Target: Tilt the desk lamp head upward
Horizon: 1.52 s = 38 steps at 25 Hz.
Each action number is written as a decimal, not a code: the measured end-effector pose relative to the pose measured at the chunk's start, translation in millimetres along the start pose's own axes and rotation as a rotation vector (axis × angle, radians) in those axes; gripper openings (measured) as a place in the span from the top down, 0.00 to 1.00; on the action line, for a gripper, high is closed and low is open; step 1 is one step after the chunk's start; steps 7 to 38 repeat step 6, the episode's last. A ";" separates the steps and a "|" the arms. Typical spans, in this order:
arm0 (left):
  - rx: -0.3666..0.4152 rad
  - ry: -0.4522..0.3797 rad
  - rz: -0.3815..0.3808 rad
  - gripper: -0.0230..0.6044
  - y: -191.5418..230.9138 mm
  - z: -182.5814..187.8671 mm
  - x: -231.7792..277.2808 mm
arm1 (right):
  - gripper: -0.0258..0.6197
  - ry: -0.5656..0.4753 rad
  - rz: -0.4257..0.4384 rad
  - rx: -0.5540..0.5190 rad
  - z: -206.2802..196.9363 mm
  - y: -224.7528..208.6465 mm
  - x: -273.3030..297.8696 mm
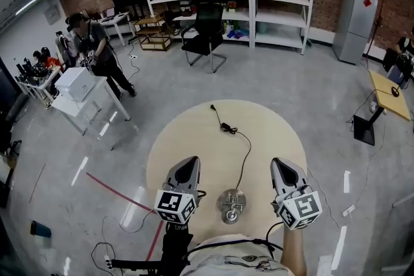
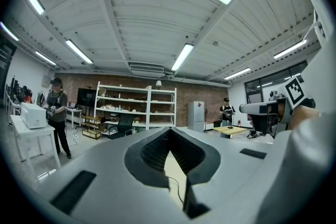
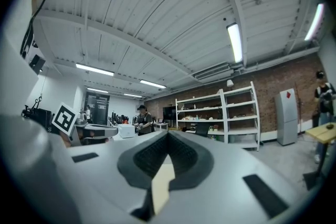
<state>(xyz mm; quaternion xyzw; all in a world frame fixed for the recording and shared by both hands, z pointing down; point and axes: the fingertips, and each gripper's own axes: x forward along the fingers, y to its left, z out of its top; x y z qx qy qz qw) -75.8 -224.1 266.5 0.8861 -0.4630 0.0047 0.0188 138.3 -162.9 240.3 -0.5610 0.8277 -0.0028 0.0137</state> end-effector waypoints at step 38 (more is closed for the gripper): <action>-0.003 0.003 0.006 0.96 1.5 -2.6 5.5 | 0.96 -0.005 0.010 -0.001 -0.3 -4.3 2.4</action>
